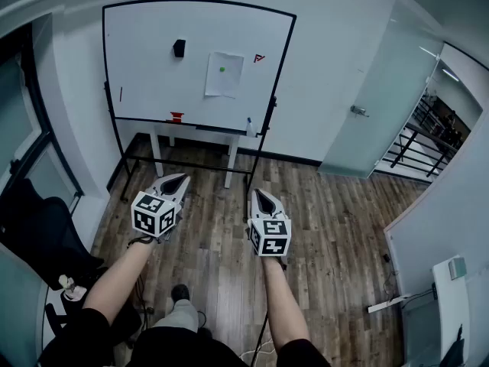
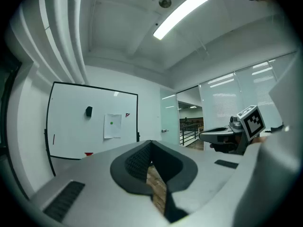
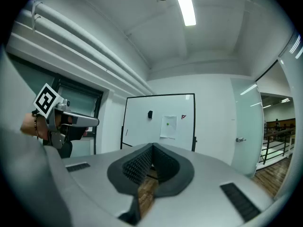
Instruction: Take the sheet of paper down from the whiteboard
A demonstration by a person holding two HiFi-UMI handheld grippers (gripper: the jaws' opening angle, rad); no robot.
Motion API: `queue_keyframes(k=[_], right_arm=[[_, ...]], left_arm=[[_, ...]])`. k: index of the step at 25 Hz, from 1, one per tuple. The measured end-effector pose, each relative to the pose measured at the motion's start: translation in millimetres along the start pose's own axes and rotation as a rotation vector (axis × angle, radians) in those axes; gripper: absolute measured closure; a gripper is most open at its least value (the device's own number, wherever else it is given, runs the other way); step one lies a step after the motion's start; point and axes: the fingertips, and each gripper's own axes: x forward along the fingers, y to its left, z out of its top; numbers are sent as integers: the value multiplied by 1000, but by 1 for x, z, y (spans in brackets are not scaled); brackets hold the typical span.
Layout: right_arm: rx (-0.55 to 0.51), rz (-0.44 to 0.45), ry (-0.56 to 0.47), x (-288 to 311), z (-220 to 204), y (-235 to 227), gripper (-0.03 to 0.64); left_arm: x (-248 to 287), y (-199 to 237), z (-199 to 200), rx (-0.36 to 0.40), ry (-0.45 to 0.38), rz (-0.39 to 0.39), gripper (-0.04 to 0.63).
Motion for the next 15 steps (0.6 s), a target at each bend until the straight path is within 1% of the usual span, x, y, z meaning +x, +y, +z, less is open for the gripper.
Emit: queue_keyframes(k=[9,15], right_arm=[[-6,-9,-21,62,2,-11,592],[-27,-7,-12,126,7,-21,592]], left_arm=[[48,48,-9,-24,-10,-16,574],[96,95,-8,-42,-24,-14,574]])
